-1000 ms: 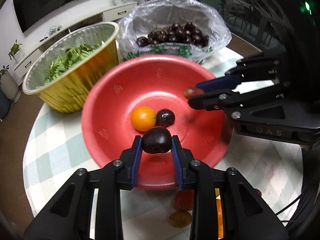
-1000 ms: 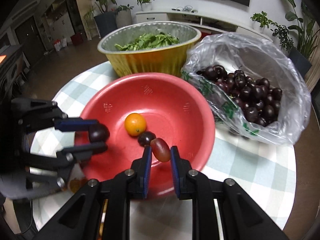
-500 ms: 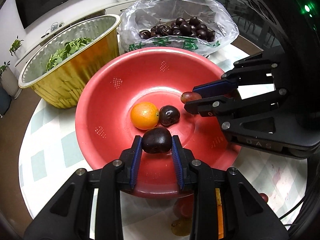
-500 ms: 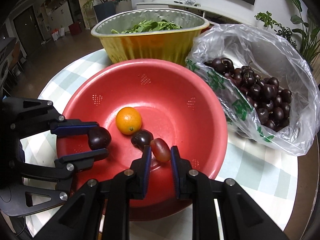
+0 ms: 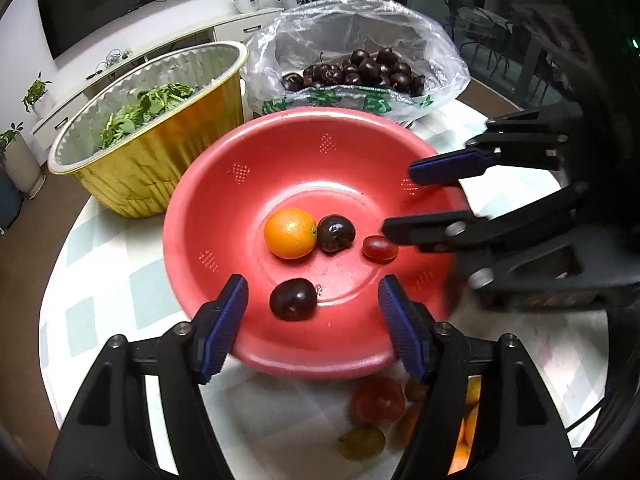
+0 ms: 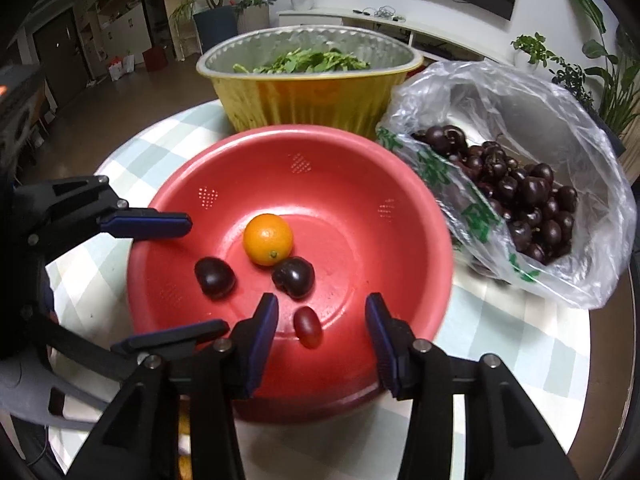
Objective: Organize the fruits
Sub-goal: 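Carry both plums over the red bowl and open both grippers, then return the right gripper to the pile and grasp another red oval plum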
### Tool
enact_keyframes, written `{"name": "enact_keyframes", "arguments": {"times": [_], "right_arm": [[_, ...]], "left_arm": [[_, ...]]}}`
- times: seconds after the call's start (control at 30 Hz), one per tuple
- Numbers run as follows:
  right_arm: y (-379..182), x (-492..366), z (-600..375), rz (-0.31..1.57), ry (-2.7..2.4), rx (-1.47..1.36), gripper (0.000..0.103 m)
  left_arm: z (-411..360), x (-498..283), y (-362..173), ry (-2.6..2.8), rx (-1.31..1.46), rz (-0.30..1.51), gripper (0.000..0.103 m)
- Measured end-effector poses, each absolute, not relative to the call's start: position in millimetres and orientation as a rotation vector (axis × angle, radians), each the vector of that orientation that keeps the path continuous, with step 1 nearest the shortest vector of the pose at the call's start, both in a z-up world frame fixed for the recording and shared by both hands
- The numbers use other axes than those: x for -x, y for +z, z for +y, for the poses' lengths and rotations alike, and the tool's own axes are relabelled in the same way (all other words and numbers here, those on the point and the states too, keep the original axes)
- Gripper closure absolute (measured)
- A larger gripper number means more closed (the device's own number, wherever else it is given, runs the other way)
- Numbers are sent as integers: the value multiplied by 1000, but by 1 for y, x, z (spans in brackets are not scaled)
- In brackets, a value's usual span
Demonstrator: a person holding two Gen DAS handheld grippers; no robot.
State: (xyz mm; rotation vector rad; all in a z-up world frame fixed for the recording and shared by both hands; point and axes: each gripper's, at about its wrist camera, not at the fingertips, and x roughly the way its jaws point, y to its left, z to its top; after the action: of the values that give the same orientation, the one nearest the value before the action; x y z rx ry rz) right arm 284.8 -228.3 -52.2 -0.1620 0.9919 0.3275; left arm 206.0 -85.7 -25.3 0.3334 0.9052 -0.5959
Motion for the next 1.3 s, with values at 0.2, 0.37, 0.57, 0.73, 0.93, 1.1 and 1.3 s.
{"name": "enact_keyframes", "arguments": {"times": [0.2,0.37,0.57,0.73,0.93,1.1,1.3], "right_arm": [[-31,-234,-247,928,359,91,54],[-38,-183,-253,918,389,5,54],[-68,-125,-247,959,416,-36,54],[-96,-103,-231,1013,440,33,55],[-97,-105,-229,993,451,103,57],[-97,-114,-227,985,475,166,59],[-97,-119,-223,986,524,217,62]], "left_arm": [[-63,-169,-9,-601,-260,874,22],[-42,-116,-9,-604,-215,877,16],[-24,-51,-25,-597,-180,906,16],[-32,-14,-50,-592,-197,949,16],[-50,-3,-66,-584,-218,961,16],[-58,0,-71,-587,-241,964,17],[-56,-7,-73,-585,-210,973,41]]}}
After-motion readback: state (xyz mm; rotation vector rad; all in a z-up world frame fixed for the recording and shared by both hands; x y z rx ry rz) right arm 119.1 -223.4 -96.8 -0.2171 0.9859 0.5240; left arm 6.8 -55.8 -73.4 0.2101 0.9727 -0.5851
